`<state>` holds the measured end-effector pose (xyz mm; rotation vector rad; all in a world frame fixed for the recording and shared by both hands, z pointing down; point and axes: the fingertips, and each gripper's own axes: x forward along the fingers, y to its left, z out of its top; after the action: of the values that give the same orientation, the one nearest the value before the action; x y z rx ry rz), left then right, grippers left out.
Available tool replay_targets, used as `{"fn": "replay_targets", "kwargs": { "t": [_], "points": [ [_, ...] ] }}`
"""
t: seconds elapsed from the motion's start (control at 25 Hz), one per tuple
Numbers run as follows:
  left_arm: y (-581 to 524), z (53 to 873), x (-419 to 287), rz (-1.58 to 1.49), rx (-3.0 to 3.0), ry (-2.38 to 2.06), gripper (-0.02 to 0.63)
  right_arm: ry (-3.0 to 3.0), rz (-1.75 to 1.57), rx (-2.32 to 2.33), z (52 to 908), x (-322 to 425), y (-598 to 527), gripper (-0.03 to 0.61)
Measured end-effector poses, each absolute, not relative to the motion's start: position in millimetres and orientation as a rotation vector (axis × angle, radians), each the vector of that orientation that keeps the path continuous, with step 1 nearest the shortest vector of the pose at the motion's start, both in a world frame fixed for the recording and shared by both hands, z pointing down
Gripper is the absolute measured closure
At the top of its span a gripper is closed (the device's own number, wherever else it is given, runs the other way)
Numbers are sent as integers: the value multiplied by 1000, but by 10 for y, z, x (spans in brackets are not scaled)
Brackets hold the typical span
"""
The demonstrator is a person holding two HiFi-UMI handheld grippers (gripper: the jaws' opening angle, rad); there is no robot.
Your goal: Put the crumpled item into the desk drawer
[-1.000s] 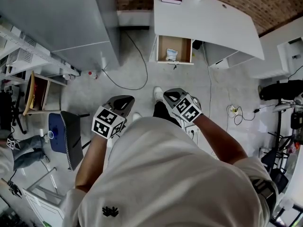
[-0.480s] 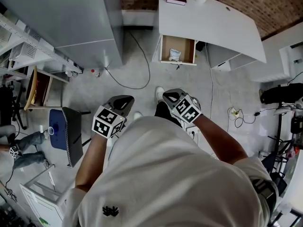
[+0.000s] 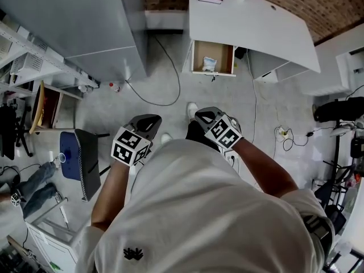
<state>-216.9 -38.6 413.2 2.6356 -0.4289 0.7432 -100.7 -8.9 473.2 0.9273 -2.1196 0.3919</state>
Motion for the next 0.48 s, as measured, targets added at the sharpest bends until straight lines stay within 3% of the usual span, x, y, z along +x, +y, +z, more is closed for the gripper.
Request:
{"fn": "replay_targets", "kwargs": {
  "t": [0.48],
  "points": [
    [-583,4164,-2052,777,2617,-436,584,-2122,371,898,4753,-864,-315,550]
  ]
}}
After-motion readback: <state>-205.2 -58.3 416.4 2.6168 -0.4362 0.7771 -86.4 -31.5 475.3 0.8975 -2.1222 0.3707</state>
